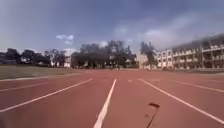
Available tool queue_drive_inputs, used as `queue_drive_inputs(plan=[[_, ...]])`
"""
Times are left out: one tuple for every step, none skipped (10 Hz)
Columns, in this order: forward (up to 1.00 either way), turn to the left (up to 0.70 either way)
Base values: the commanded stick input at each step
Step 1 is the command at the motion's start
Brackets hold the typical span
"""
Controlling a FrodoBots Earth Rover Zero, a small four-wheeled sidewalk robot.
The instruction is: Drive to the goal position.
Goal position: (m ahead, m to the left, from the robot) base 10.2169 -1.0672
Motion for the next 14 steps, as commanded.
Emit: queue_drive_inputs(plan=[[0.70,0.00],[0.70,0.00],[0.70,0.00],[0.70,0.00],[0.70,0.00],[0.70,0.00],[0.70,0.00],[0.70,0.00],[0.70,0.00],[0.70,0.00],[0.70,0.00],[0.70,0.00],[0.70,0.00],[0.70,0.00]])
